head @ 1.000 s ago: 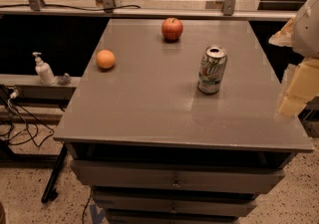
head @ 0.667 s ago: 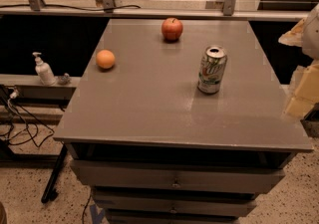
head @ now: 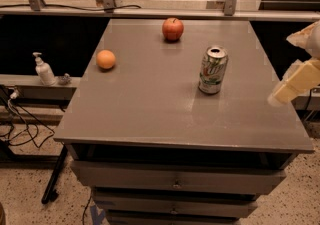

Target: Move 7up can near apple

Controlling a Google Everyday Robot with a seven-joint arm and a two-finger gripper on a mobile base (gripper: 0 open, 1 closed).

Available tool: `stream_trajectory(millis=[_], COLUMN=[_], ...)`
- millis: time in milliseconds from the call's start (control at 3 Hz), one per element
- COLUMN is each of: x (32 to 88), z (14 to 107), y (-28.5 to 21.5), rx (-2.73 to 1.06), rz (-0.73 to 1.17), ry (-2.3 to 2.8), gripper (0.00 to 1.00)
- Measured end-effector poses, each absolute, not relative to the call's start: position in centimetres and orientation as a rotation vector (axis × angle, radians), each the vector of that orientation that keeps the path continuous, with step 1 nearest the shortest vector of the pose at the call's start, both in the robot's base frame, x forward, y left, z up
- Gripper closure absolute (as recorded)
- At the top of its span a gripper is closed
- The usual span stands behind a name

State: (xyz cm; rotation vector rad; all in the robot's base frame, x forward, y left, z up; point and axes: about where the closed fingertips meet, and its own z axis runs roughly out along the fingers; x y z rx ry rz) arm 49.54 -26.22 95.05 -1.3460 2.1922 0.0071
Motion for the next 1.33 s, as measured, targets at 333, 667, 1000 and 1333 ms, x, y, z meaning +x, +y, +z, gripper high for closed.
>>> stream_trajectory(millis=[333,667,1000,1333], x=[52.0,53.2,53.7,54.8], z=[94.6,93.9,92.6,91.3], y=[-24.9,-22.1,-19.0,-15.7], rx=[-1.212,-1.136,-1.073,-1.061], rz=[0.158,0.311,0.456,0.547], ry=[2.125,2.033,1.909,1.761], gripper=[0.0,0.0,0.0,0.0])
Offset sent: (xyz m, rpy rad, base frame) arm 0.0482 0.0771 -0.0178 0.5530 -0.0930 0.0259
